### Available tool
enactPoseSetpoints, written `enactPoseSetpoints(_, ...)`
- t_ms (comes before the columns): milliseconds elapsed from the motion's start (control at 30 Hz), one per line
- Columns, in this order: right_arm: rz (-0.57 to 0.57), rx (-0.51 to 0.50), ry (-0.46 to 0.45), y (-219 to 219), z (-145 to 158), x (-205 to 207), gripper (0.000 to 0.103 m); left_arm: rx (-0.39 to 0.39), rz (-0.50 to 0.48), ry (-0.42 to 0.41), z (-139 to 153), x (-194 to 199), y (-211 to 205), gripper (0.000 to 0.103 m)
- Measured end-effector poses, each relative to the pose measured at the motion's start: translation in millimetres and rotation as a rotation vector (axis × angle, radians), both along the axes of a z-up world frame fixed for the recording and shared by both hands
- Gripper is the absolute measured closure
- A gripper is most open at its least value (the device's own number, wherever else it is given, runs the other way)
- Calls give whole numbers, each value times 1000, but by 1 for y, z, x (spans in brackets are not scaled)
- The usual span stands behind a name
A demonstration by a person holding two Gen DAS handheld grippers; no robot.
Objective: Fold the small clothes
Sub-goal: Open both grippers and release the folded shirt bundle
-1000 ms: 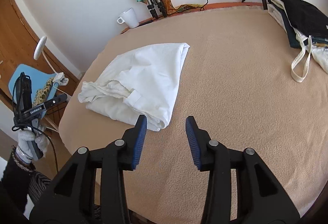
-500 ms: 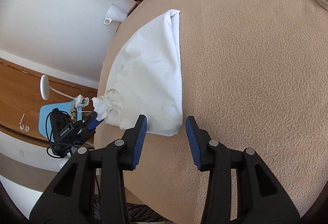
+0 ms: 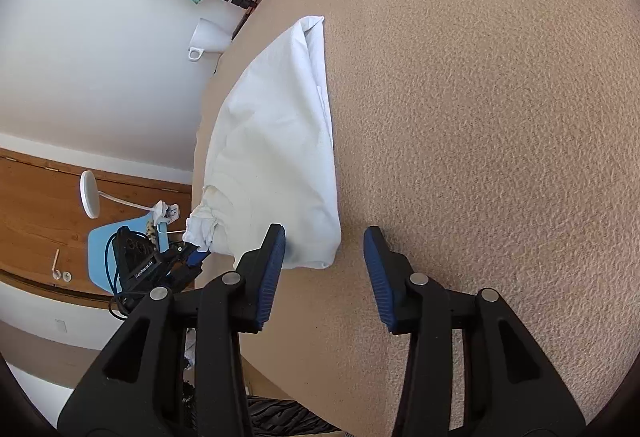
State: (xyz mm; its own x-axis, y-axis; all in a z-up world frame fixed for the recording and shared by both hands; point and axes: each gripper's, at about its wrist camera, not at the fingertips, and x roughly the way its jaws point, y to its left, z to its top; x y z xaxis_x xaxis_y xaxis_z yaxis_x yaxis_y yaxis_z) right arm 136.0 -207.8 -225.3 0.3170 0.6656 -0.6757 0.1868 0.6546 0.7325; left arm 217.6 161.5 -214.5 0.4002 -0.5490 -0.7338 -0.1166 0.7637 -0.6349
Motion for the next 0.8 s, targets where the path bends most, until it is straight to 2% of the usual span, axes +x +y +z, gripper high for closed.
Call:
enactPoseSetpoints(33,2,7,-1,0,0,1,57,-9,-5,-2,0,-1,0,77)
enactPoseSetpoints(67,4,20,0,0,0,1,57,-10,-8,-6,1,-3,0,84)
enactPoseSetpoints(100,8,37,5,1,-1,2,57,-2,-11,-11,1,-4,-1,90)
enactPoseSetpoints(133,11,55,10,2,-2,2,57,15,-11,-18,1,-5,-1,91)
enactPoseSetpoints(200,22,67,18,5,-4,1,58,36,-15,-39,3,-6,-2,101)
enactPoseSetpoints(233,30,60,13,8,-3,1,63,48,-19,-51,5,-6,-3,101)
enactPoseSetpoints(300,48,39,6,12,0,1,89,71,-24,-79,13,-7,-5,102)
enactPoseSetpoints(367,46,22,-14,12,8,1,94,89,-16,-127,26,-11,-3,102)
enactPoseSetpoints(400,46,15,-34,11,15,0,96,113,-19,-147,30,-13,-3,102)
enactPoseSetpoints(500,69,-42,-125,11,38,-3,96,183,-50,-103,14,-15,-6,102)
enactPoseSetpoints(567,91,-55,-112,14,34,-4,96,192,-55,-78,3,-15,-6,102)
enactPoseSetpoints(633,110,-74,-71,18,21,-6,96,219,-64,-93,6,-16,-10,102)
enactPoseSetpoints(733,107,-72,-65,14,17,-6,96,317,-85,-129,16,-19,-15,98)
enactPoseSetpoints(800,134,-148,-96,14,28,-3,95,370,-102,-135,20,-21,-17,94)
